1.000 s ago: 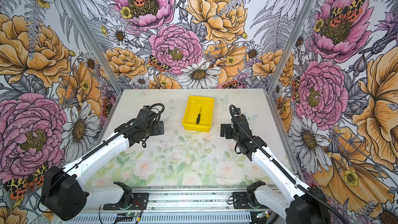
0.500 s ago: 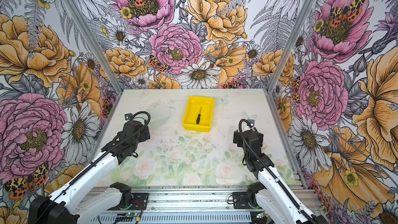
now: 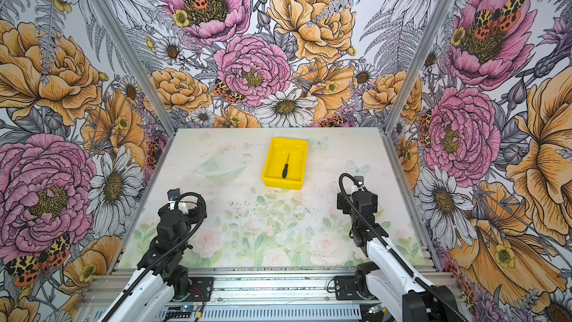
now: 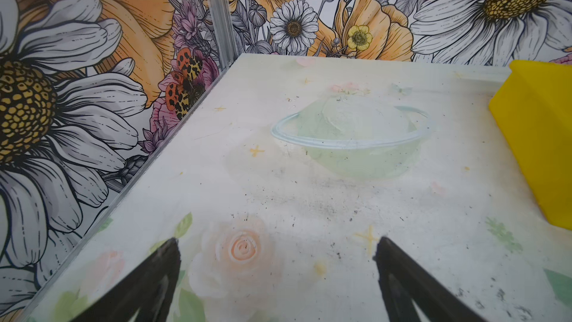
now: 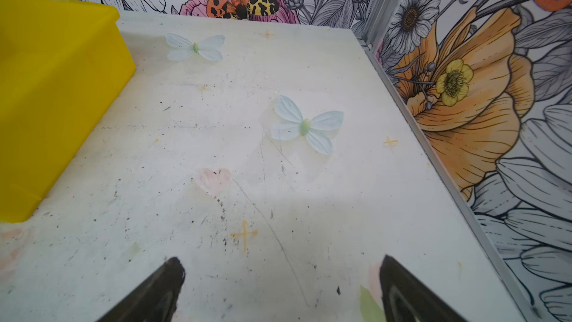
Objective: Put the screwdriver in the bin
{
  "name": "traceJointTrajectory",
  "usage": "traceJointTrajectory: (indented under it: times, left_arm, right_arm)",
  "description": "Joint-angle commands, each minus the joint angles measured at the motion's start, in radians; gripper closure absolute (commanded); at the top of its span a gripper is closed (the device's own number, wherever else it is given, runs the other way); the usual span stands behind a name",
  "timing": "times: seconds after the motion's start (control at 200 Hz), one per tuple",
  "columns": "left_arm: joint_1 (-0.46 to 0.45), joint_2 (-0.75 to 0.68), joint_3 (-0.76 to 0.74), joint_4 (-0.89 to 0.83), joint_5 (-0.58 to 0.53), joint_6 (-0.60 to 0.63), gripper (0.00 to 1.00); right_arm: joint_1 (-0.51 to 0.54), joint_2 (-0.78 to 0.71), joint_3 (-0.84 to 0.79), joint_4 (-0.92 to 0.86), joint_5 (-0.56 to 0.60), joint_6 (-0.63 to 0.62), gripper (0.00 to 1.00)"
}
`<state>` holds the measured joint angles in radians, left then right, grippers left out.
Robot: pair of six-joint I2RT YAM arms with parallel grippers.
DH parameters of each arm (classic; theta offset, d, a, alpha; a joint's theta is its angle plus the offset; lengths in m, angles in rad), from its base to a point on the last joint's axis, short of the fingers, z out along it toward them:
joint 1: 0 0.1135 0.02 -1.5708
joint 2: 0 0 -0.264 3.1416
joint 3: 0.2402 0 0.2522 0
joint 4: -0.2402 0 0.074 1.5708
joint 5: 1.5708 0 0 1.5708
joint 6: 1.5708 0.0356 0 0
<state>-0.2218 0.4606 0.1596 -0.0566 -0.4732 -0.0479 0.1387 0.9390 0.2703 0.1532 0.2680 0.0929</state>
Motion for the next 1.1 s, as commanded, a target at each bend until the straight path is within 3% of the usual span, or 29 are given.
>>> traceJointTrajectory:
  times: [0.0, 0.641, 0.861, 1.096]
  left_arm:
    - [0.069, 0.051, 0.003, 0.124, 0.113, 0.023, 0.01]
    - [0.154, 0.751, 0.102, 0.81, 0.232, 0.023, 0.01]
    - [0.173, 0.837, 0.154, 0.837, 0.257, 0.041, 0.01]
    - [0.215, 0.923, 0.147, 0.955, 0.353, 0.059, 0.02]
  right_arm:
    - [-0.023, 0.07, 0.024, 0.162, -0.043, -0.029, 0.01]
    - [-0.145, 0.564, 0.143, 0.646, -0.166, -0.023, 0.01]
    - [-0.151, 0.587, 0.146, 0.66, -0.188, -0.022, 0.0]
    - [-0.156, 0.588, 0.149, 0.654, -0.195, -0.02, 0.01]
